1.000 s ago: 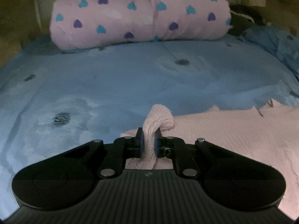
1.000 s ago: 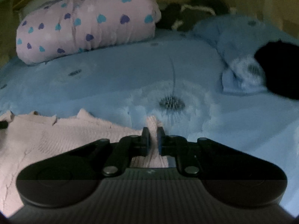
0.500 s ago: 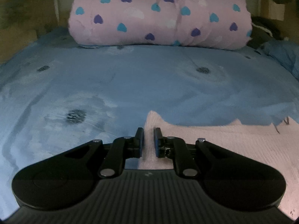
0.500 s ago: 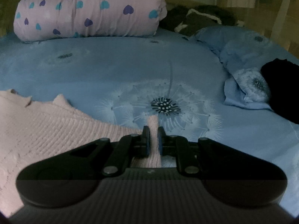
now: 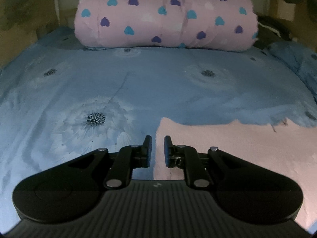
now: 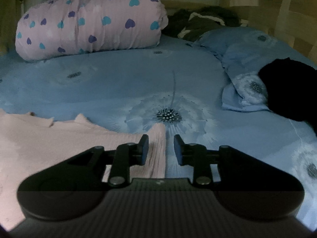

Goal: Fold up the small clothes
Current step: 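Release the folded cardigan and withdraw both tools above it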

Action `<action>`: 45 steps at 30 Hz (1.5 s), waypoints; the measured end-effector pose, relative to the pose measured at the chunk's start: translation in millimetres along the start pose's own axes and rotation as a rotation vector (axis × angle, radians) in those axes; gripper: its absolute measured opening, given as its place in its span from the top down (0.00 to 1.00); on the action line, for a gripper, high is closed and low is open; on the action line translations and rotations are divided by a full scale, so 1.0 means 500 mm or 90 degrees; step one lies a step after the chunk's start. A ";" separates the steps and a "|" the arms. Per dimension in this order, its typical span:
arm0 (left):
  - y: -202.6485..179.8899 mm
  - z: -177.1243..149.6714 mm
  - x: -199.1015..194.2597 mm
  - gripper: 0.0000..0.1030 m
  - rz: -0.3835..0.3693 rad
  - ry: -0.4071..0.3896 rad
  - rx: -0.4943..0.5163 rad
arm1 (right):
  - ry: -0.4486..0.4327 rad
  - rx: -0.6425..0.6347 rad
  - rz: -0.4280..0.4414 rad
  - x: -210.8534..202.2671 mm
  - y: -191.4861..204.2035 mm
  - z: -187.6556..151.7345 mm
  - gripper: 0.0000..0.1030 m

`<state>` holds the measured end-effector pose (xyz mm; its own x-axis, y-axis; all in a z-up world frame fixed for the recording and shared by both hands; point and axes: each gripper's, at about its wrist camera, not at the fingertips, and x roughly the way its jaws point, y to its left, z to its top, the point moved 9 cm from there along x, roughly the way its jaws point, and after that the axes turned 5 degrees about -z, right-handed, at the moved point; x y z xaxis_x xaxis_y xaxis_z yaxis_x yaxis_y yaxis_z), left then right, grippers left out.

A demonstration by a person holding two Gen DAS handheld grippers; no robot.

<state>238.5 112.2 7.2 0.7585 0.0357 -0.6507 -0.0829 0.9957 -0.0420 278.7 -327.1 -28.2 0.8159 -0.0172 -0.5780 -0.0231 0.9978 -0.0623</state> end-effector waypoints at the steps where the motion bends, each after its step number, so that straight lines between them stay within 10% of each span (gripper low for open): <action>1: -0.008 -0.002 -0.017 0.80 -0.003 0.005 0.006 | 0.001 0.009 0.004 -0.017 -0.001 -0.001 0.67; 5: -0.037 -0.014 -0.091 0.45 -0.007 0.011 0.024 | -0.006 0.034 0.021 -0.082 -0.005 -0.003 0.57; 8: -0.061 -0.030 -0.147 0.37 -0.017 0.013 0.037 | -0.017 0.043 0.032 -0.140 -0.003 -0.007 0.56; 24: -0.112 -0.205 -0.233 0.34 -0.049 0.074 0.024 | 0.008 0.143 0.078 -0.294 0.028 -0.154 0.56; 45: -0.086 -0.241 -0.147 0.17 -0.062 0.104 -0.018 | 0.072 0.411 0.058 -0.236 0.034 -0.267 0.44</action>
<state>108.7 56.7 -34.5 0.6490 -0.0767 -0.7569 -0.0346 0.9909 -0.1301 104.9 -316.5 -70.0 0.7606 0.0977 -0.6418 0.2904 0.8331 0.4709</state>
